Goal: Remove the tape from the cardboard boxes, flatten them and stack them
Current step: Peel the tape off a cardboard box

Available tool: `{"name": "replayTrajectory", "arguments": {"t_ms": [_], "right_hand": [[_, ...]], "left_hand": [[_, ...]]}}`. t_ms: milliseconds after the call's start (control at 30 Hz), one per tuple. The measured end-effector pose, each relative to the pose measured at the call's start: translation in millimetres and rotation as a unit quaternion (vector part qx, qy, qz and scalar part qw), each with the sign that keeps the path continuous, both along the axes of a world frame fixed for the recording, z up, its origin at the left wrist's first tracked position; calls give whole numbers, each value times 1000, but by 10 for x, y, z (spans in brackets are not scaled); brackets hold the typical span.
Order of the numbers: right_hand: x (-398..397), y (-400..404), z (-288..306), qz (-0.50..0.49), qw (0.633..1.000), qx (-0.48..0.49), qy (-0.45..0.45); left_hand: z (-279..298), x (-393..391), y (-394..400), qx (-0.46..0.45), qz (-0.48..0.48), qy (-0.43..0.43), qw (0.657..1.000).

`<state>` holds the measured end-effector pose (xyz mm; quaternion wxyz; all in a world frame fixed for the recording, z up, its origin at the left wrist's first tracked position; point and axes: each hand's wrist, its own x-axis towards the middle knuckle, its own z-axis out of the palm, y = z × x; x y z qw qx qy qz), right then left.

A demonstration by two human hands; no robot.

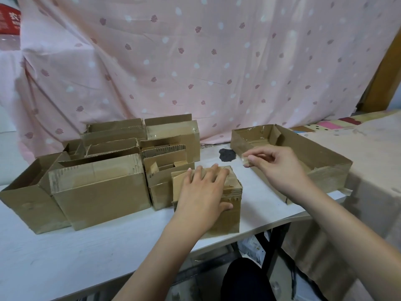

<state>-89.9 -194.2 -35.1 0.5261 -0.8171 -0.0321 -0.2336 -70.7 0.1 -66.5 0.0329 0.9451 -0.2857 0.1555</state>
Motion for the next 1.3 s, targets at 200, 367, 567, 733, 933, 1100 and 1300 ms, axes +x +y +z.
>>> {"name": "replayTrajectory", "arguments": {"t_ms": [200, 367, 567, 733, 933, 1100, 1300], "right_hand": [[45, -317, 42, -55, 998, -42, 14], [141, -690, 2, -135, 988, -77, 21], [450, -1165, -42, -222, 956, -163, 95], [789, -1334, -106, -184, 939, -213, 196], [1108, -1488, -97, -141, 912, -268, 275], [1283, -1534, -211, -126, 899, -288, 305], [1404, -1574, -340, -115, 885, -289, 347]], "left_hand": [[-30, 116, -330, 7, -17, -9, 1000], [-56, 228, -542, 9, -21, -6, 1000], [-48, 319, -682, 14, -21, -6, 1000], [-58, 376, -773, 21, -18, -12, 1000], [-91, 420, -752, 18, -15, -22, 999], [-73, 414, -731, 27, -10, -25, 999], [-70, 433, -752, 23, -7, -26, 999]]}}
